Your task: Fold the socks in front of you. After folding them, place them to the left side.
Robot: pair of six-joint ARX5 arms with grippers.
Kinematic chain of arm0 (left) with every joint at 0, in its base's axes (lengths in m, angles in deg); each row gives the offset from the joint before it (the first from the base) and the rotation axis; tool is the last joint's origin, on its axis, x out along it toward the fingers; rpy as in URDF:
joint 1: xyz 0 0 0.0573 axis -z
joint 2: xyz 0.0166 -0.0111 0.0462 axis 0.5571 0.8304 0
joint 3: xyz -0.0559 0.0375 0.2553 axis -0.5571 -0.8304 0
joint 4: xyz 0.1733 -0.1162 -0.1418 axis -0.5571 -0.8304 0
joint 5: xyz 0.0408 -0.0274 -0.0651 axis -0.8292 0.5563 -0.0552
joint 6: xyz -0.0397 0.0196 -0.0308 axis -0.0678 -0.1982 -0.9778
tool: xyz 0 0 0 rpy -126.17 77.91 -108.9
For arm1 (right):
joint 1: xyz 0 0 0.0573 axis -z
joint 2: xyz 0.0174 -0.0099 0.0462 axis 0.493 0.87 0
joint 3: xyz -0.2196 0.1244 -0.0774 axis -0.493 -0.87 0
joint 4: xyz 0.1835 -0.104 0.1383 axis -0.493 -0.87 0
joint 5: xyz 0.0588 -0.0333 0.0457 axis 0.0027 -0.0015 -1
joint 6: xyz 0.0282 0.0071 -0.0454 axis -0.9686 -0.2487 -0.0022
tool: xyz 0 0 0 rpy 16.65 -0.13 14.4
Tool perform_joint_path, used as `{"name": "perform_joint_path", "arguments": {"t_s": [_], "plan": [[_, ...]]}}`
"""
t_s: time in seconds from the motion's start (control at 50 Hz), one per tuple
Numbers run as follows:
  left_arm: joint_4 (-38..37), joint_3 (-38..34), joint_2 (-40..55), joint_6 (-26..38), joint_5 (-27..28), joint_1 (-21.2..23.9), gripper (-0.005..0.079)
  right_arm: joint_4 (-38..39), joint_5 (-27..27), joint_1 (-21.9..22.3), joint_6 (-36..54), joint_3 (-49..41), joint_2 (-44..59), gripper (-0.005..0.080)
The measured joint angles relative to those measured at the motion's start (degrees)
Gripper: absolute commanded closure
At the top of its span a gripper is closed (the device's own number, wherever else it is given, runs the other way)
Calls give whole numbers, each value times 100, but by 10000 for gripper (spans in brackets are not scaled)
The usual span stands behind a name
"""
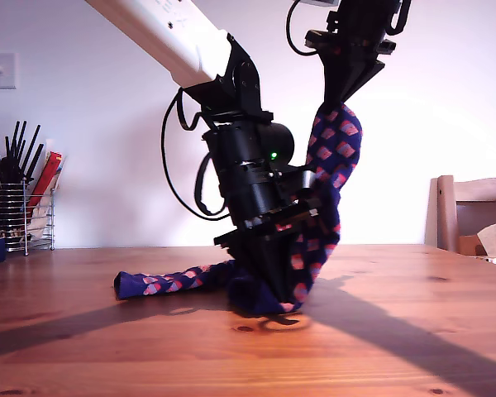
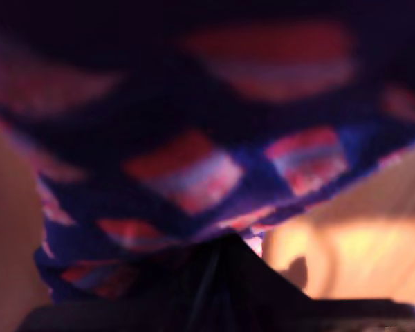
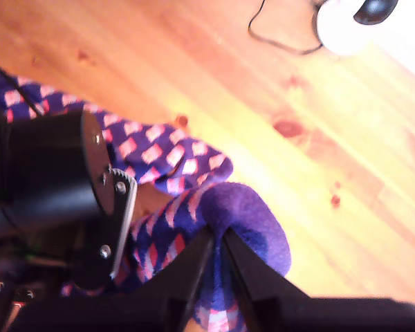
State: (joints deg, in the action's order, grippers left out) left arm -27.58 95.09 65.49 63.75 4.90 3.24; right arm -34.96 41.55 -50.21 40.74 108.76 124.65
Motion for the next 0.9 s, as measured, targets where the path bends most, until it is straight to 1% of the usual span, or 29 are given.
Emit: {"name": "perform_joint_path", "arguments": {"t_s": [0.14,0.24,0.36,0.6,0.9], "plan": [[-361,0,0,4,17,-114,766,-96,22,44,2,0,0,765],[-540,0,0,57,136,-212,766,-122,28,72,2,0,2,765],[-605,0,0,136,225,-284,766,-120,131,109,140,0,59,765],[-844,0,0,284,442,-350,766,11,144,221,177,0,487,765],[-973,0,0,361,481,-396,766,188,127,345,313,-2,931,765]]}}
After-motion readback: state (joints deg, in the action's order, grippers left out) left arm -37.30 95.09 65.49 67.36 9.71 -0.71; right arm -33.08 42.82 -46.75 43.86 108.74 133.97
